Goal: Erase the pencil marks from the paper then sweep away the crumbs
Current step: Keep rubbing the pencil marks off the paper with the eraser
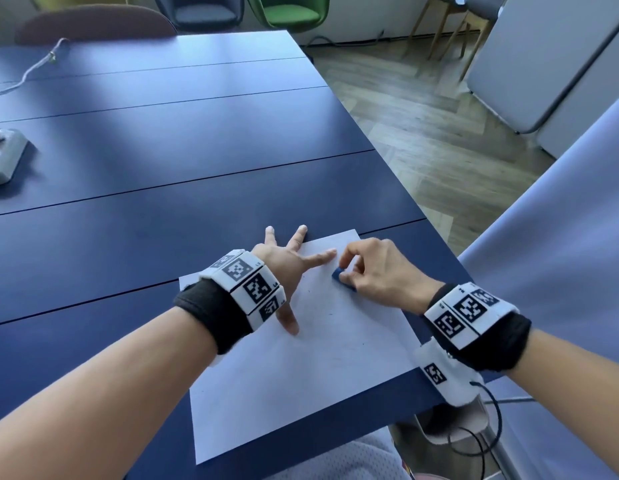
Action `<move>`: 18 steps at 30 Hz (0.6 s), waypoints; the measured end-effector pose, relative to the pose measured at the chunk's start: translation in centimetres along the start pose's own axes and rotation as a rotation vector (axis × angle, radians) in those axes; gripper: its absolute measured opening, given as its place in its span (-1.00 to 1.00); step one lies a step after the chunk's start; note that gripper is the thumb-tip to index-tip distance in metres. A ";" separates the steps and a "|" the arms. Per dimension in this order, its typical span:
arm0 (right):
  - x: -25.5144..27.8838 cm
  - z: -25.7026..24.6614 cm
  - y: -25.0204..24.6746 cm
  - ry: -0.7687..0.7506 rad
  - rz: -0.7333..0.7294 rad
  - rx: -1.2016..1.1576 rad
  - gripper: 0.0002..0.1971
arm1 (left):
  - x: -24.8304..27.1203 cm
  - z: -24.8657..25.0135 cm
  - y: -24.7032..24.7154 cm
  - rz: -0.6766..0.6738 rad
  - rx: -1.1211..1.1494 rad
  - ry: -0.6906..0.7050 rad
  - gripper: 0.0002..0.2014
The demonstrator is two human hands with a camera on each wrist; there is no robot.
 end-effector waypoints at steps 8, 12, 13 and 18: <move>0.0 -1.6 1.4 -0.055 -0.036 0.015 -0.91 | -0.3 -0.5 0.4 -0.040 0.089 0.021 0.37; -0.8 -1.1 0.2 -0.018 0.039 0.000 -0.94 | -0.3 -0.5 0.4 -0.044 0.089 0.025 0.38; -0.4 -1.4 0.7 -0.029 0.025 0.002 -0.92 | -0.3 -0.5 0.4 -0.045 0.094 0.028 0.37; 0.4 -1.8 1.2 -0.051 -0.044 0.035 -0.94 | -0.5 -0.6 0.5 -0.055 0.082 0.030 0.37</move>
Point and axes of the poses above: each hand's wrist, its own x-axis away from the middle knuckle, its own y-axis out of the palm, z = x × y, the point moved 7 cm from there along -x, towards the middle knuckle, and after that the axes turned 7 degrees about y, right-handed, at the moved point
